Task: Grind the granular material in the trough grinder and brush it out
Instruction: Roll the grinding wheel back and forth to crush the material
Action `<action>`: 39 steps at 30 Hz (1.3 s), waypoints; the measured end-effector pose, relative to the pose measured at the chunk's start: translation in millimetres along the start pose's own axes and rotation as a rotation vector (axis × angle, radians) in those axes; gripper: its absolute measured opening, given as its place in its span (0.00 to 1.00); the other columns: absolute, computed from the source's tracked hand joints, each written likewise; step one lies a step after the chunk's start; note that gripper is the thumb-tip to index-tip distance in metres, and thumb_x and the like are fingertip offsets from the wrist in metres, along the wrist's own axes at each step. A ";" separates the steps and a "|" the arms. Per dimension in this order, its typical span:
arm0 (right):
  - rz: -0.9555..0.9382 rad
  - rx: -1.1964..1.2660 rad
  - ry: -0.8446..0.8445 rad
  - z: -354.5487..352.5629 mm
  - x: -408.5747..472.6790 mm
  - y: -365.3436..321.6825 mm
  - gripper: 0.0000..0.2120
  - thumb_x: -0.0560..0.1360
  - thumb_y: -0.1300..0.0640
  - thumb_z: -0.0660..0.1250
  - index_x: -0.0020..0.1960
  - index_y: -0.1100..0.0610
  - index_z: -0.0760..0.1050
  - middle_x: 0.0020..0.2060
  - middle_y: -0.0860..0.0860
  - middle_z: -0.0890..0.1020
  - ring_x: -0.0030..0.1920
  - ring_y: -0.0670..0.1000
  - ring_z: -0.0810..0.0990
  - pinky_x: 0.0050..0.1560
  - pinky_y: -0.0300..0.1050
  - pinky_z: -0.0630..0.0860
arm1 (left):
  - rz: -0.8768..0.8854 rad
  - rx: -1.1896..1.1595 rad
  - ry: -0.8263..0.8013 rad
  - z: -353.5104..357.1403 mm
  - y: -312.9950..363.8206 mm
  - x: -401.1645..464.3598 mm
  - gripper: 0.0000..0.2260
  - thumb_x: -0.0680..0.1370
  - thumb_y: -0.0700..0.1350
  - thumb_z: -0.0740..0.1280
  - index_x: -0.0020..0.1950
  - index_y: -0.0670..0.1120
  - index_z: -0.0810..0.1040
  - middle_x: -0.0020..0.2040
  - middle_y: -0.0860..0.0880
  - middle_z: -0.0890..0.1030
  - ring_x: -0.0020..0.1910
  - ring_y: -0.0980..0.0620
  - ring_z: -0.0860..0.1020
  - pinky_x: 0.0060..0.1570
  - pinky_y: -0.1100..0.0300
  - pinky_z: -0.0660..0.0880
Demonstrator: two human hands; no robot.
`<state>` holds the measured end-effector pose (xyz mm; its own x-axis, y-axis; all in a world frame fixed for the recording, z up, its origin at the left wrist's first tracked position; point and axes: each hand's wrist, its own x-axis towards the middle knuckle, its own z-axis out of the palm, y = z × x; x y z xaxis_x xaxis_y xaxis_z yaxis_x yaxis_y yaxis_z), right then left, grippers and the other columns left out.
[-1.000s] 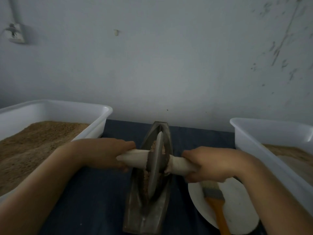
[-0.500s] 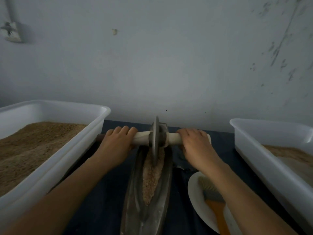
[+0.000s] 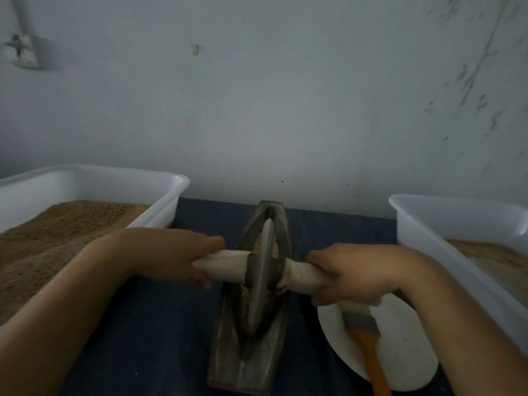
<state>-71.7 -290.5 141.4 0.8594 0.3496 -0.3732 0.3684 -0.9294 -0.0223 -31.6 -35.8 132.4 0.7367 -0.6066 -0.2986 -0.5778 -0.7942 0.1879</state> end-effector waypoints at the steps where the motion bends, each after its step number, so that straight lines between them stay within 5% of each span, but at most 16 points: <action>1: -0.006 -0.001 -0.007 -0.6 -1.4 -0.2 0.17 0.75 0.45 0.66 0.58 0.55 0.70 0.50 0.51 0.76 0.49 0.50 0.75 0.45 0.44 0.71 | 0.002 -0.020 -0.022 -1.2 0.4 -1.5 0.10 0.77 0.50 0.65 0.47 0.60 0.64 0.48 0.59 0.74 0.48 0.61 0.73 0.52 0.63 0.70; 6: 0.009 0.049 0.099 3.6 12.2 7.7 0.14 0.75 0.50 0.66 0.57 0.55 0.71 0.49 0.52 0.77 0.48 0.50 0.76 0.42 0.42 0.70 | -0.013 0.022 0.069 3.2 -4.0 16.6 0.11 0.78 0.49 0.64 0.48 0.60 0.61 0.47 0.60 0.70 0.47 0.59 0.71 0.50 0.62 0.67; 10: 0.057 0.062 0.365 16.1 39.6 19.4 0.08 0.76 0.56 0.63 0.53 0.55 0.69 0.51 0.53 0.76 0.48 0.51 0.75 0.38 0.41 0.66 | -0.089 0.225 0.351 15.0 -16.2 43.4 0.11 0.78 0.51 0.62 0.58 0.54 0.64 0.56 0.53 0.71 0.53 0.55 0.70 0.53 0.60 0.66; 14: 0.137 -0.163 0.764 34.8 73.7 28.6 0.16 0.75 0.60 0.62 0.62 0.55 0.68 0.56 0.52 0.74 0.55 0.53 0.72 0.46 0.44 0.59 | -0.169 0.352 0.725 38.0 -25.5 70.5 0.16 0.79 0.52 0.59 0.65 0.52 0.63 0.60 0.52 0.70 0.58 0.51 0.70 0.58 0.57 0.65; 18: 0.111 -0.132 0.904 41.9 83.9 30.6 0.17 0.71 0.64 0.66 0.59 0.58 0.73 0.52 0.54 0.77 0.52 0.55 0.74 0.48 0.46 0.62 | -0.172 0.324 0.848 47.9 -28.2 80.6 0.15 0.79 0.51 0.60 0.65 0.51 0.65 0.60 0.51 0.71 0.56 0.51 0.70 0.58 0.57 0.65; 23: 0.141 -0.196 0.769 37.0 73.1 23.7 0.16 0.74 0.62 0.62 0.61 0.57 0.68 0.55 0.53 0.74 0.55 0.53 0.71 0.49 0.45 0.61 | -0.159 0.312 0.734 41.2 -26.2 69.1 0.16 0.79 0.53 0.60 0.65 0.52 0.63 0.60 0.52 0.71 0.58 0.52 0.71 0.59 0.57 0.66; 29: 0.029 0.041 0.216 12.5 27.8 8.9 0.11 0.78 0.53 0.63 0.55 0.56 0.66 0.50 0.52 0.73 0.46 0.48 0.70 0.36 0.39 0.63 | -0.071 0.170 0.241 13.3 -5.9 25.4 0.11 0.78 0.52 0.63 0.58 0.55 0.63 0.55 0.54 0.72 0.53 0.56 0.72 0.56 0.60 0.68; 31: 0.005 0.040 0.083 6.3 13.2 3.5 0.14 0.77 0.50 0.64 0.56 0.57 0.67 0.50 0.52 0.74 0.47 0.49 0.72 0.38 0.40 0.66 | -0.051 0.049 0.071 6.0 0.2 10.1 0.10 0.78 0.50 0.63 0.53 0.58 0.63 0.50 0.56 0.72 0.49 0.58 0.72 0.50 0.64 0.68; 34: -0.011 0.053 -0.001 2.2 2.3 -0.4 0.16 0.76 0.48 0.65 0.59 0.56 0.68 0.51 0.52 0.75 0.47 0.49 0.73 0.42 0.42 0.68 | -0.042 0.016 -0.047 -1.0 5.9 -2.0 0.09 0.78 0.51 0.64 0.50 0.58 0.63 0.48 0.57 0.73 0.45 0.60 0.72 0.46 0.67 0.68; 39: 0.017 0.071 0.065 4.1 14.0 5.2 0.17 0.76 0.50 0.65 0.60 0.57 0.69 0.53 0.53 0.76 0.51 0.51 0.75 0.47 0.45 0.71 | -0.070 -0.010 -0.014 0.0 4.4 8.2 0.09 0.79 0.49 0.63 0.53 0.55 0.64 0.50 0.54 0.72 0.48 0.55 0.73 0.52 0.60 0.69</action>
<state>-59.2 -290.9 132.3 0.8873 0.3387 -0.3129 0.3297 -0.9404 -0.0830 -28.0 -44.2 130.7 0.7702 -0.5492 -0.3243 -0.5216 -0.8350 0.1753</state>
